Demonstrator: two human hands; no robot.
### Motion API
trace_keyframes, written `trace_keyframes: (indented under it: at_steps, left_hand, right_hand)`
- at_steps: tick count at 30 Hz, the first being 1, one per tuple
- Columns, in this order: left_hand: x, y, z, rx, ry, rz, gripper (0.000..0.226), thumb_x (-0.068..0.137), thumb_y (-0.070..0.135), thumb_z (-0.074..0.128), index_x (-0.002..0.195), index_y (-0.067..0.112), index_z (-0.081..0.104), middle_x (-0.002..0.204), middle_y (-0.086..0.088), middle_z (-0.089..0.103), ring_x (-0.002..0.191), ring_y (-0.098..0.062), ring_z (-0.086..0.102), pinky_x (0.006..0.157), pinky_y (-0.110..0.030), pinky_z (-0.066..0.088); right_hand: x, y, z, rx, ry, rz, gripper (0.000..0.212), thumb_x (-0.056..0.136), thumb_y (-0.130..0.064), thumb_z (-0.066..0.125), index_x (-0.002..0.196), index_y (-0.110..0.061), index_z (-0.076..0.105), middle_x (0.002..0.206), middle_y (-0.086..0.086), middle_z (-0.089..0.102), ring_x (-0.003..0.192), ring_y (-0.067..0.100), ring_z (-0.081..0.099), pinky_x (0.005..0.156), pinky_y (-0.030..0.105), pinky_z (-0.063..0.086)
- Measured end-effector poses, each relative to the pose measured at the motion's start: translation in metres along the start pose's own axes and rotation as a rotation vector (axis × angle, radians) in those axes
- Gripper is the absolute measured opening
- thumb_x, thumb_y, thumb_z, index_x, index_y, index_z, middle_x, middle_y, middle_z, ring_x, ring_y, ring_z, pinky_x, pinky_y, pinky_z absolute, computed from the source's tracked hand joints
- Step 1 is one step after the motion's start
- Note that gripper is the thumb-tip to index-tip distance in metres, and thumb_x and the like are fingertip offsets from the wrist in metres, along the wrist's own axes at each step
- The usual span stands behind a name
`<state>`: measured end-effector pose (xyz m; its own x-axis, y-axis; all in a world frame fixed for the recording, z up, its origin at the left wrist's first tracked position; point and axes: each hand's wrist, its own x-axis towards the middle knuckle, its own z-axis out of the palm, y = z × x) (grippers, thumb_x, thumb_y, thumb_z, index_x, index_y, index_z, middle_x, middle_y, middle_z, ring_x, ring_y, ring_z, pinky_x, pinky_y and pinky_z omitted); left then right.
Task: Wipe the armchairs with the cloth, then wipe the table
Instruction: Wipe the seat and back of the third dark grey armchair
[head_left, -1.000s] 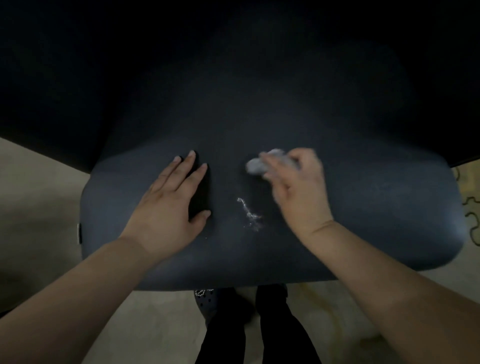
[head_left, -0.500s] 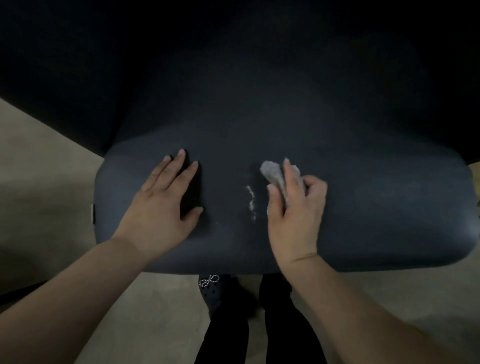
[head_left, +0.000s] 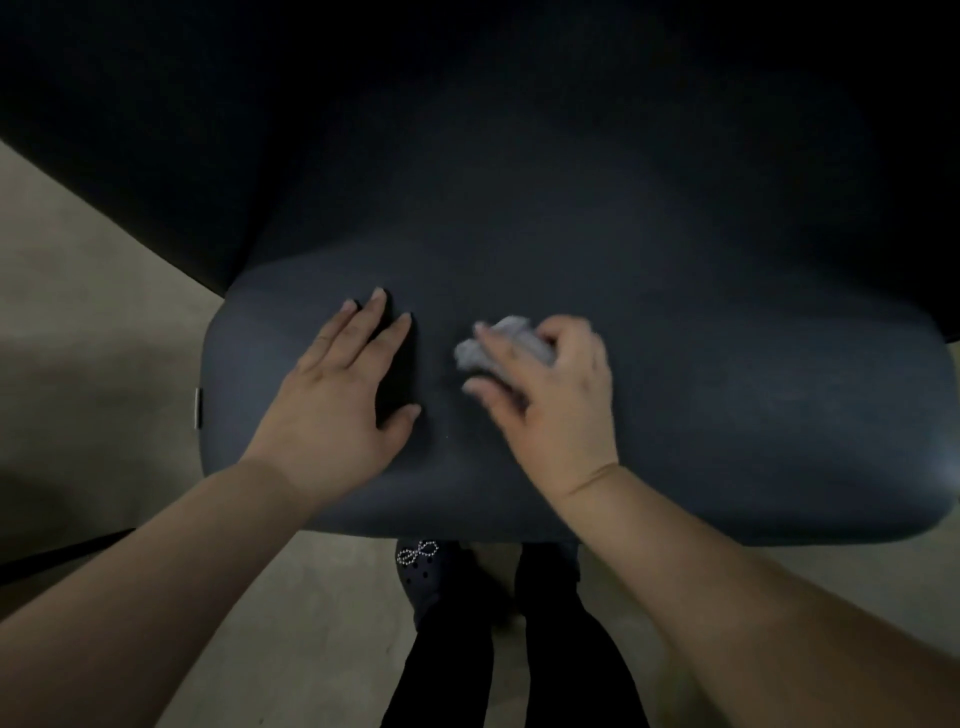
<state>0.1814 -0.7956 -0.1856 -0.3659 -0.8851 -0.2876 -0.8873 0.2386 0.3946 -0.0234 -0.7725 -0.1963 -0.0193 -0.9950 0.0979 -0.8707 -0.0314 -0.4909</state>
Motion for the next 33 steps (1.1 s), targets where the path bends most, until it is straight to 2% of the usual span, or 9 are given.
trace_keyframes:
  at_steps: [3, 7, 8, 13, 17, 18, 23, 28, 33]
  left_hand:
    - [0.000, 0.001, 0.001, -0.006, 0.007, -0.005, 0.081, 0.081, 0.044, 0.059, 0.151, 0.024, 0.023, 0.160, 0.003, 0.007, 0.147, -0.016, 0.002, 0.119, -0.035, 0.011]
    - [0.000, 0.001, 0.000, -0.015, 0.011, -0.001, 0.080, 0.081, 0.044, 0.058, 0.151, 0.023, 0.024, 0.160, 0.003, 0.008, 0.147, -0.017, 0.003, 0.119, -0.035, 0.011]
    - [-0.001, 0.001, 0.000, -0.015, 0.013, 0.003, 0.080, 0.082, 0.043, 0.059, 0.151, 0.022, 0.025, 0.160, 0.002, 0.008, 0.147, -0.017, 0.004, 0.119, -0.034, 0.009]
    - [0.000, -0.001, -0.002, -0.021, 0.016, 0.020, 0.078, 0.083, 0.038, 0.061, 0.150, 0.022, 0.025, 0.160, 0.000, 0.009, 0.147, -0.016, 0.003, 0.117, -0.026, 0.002]
    - [-0.002, -0.002, -0.003, -0.032, 0.045, 0.007, 0.078, 0.082, 0.035, 0.065, 0.149, 0.018, 0.029, 0.160, -0.002, 0.013, 0.147, -0.019, 0.007, 0.119, -0.032, 0.007]
    - [-0.003, -0.003, -0.004, -0.035, 0.048, -0.005, 0.079, 0.082, 0.035, 0.066, 0.149, 0.018, 0.029, 0.159, -0.002, 0.013, 0.147, -0.020, 0.007, 0.119, -0.031, 0.007]
    - [-0.006, -0.007, -0.005, -0.033, 0.032, -0.031, 0.081, 0.082, 0.038, 0.066, 0.150, 0.020, 0.027, 0.160, 0.001, 0.010, 0.147, -0.018, 0.004, 0.117, -0.028, 0.004]
    - [-0.014, -0.002, -0.002, 0.055, -0.055, -0.017, 0.102, 0.069, 0.055, 0.071, 0.151, 0.027, 0.018, 0.161, 0.005, 0.001, 0.147, -0.019, -0.001, 0.119, -0.043, 0.012]
    - [-0.017, 0.000, 0.001, 0.144, -0.129, -0.045, 0.119, 0.061, 0.068, 0.068, 0.151, 0.036, -0.003, 0.158, 0.011, -0.017, 0.145, -0.015, -0.014, 0.114, -0.038, -0.001]
  right_hand:
    - [0.009, 0.009, -0.002, -0.043, -0.038, -0.109, 0.042, 0.078, -0.032, 0.074, 0.118, -0.033, 0.066, 0.101, 0.015, 0.054, 0.086, 0.033, 0.052, 0.077, 0.044, 0.049]
    - [0.026, 0.025, -0.008, -0.016, 0.189, 0.227, 0.040, 0.084, -0.028, 0.069, 0.123, -0.029, 0.063, 0.101, 0.016, 0.049, 0.087, 0.029, 0.049, 0.081, 0.038, 0.046]
    - [0.022, 0.019, -0.004, 0.017, 0.203, 0.226, 0.040, 0.084, -0.028, 0.069, 0.123, -0.028, 0.063, 0.100, 0.017, 0.049, 0.086, 0.029, 0.049, 0.081, 0.038, 0.046]
    - [0.002, -0.002, 0.005, -0.011, -0.049, -0.191, 0.043, 0.079, -0.026, 0.072, 0.121, -0.029, 0.065, 0.097, 0.017, 0.054, 0.083, 0.035, 0.054, 0.073, 0.044, 0.051]
    - [0.025, 0.026, -0.009, -0.008, 0.130, 0.184, 0.040, 0.085, -0.028, 0.067, 0.124, -0.030, 0.062, 0.102, 0.017, 0.049, 0.089, 0.029, 0.048, 0.081, 0.041, 0.047]
    - [0.022, 0.023, -0.010, -0.001, 0.140, 0.203, 0.041, 0.085, -0.028, 0.068, 0.125, -0.029, 0.062, 0.102, 0.017, 0.049, 0.089, 0.028, 0.047, 0.081, 0.041, 0.046]
    - [-0.020, -0.009, 0.000, 0.003, -0.123, -0.168, 0.042, 0.081, -0.030, 0.070, 0.123, -0.030, 0.064, 0.098, 0.015, 0.053, 0.084, 0.033, 0.053, 0.076, 0.043, 0.051]
    - [-0.002, 0.012, -0.008, -0.024, 0.005, 0.054, 0.043, 0.085, -0.026, 0.068, 0.127, -0.030, 0.060, 0.102, 0.015, 0.049, 0.091, 0.031, 0.049, 0.083, 0.042, 0.047]
    - [-0.018, -0.017, 0.006, 0.021, 0.007, 0.084, 0.047, 0.084, -0.022, 0.069, 0.129, -0.027, 0.058, 0.101, 0.015, 0.049, 0.088, 0.031, 0.049, 0.081, 0.044, 0.048]
